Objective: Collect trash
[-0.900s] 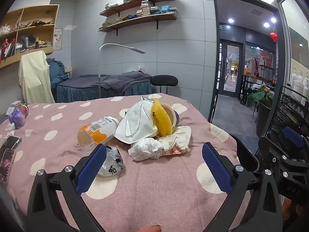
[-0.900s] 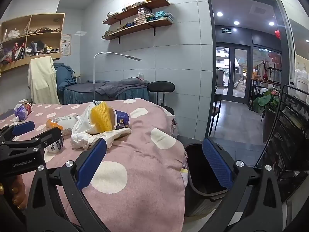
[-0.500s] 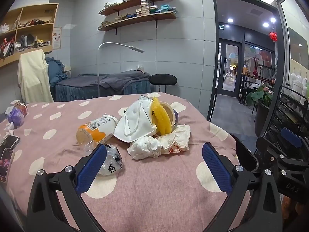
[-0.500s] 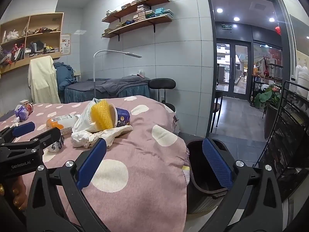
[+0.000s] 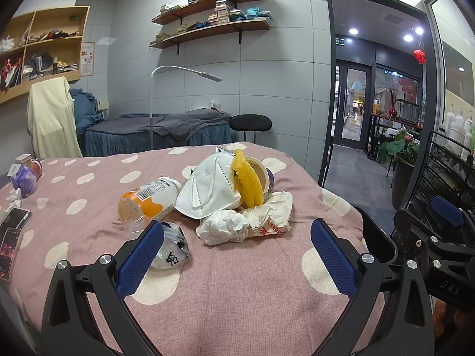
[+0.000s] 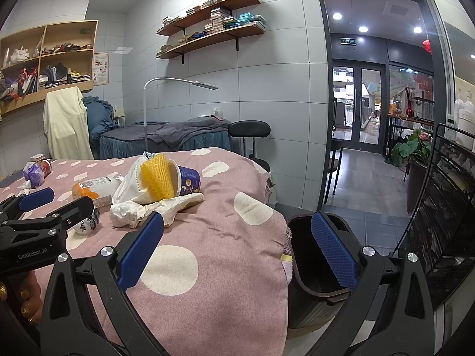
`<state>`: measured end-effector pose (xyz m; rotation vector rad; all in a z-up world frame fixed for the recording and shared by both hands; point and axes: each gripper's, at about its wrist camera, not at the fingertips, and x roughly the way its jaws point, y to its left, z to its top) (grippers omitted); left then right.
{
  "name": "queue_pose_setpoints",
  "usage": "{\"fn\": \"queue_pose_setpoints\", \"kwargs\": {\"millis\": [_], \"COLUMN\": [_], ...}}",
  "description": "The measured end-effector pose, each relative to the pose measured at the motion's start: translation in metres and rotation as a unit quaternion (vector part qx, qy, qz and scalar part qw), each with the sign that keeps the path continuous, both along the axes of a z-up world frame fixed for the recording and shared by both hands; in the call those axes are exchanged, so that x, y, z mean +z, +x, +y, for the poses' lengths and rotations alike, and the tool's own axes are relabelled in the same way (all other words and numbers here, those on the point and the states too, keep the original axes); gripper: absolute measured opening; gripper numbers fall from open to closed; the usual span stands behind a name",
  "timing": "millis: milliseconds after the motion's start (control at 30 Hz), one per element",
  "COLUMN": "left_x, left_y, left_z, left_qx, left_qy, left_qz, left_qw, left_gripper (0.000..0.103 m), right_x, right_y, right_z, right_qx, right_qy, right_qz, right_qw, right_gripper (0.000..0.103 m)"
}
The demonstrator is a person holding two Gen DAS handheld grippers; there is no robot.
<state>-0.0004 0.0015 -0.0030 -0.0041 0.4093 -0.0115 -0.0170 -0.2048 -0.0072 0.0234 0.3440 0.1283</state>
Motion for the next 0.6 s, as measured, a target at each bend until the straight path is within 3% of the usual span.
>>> {"fn": "queue_pose_setpoints", "kwargs": {"millis": [600], "left_x": [-0.0012], "left_y": [-0.0007], "left_z": [0.0003], "left_qx": [0.0], "left_qy": [0.002], "left_qz": [0.001], "left_qw": [1.0], "left_gripper": [0.097], "right_x": [0.0008], "right_y": [-0.001], "right_z": [-0.0011], "right_qx": [0.0], "right_qy": [0.001], "right_qz": [0.0], "right_qw": [1.0], "right_gripper": [0.098]}}
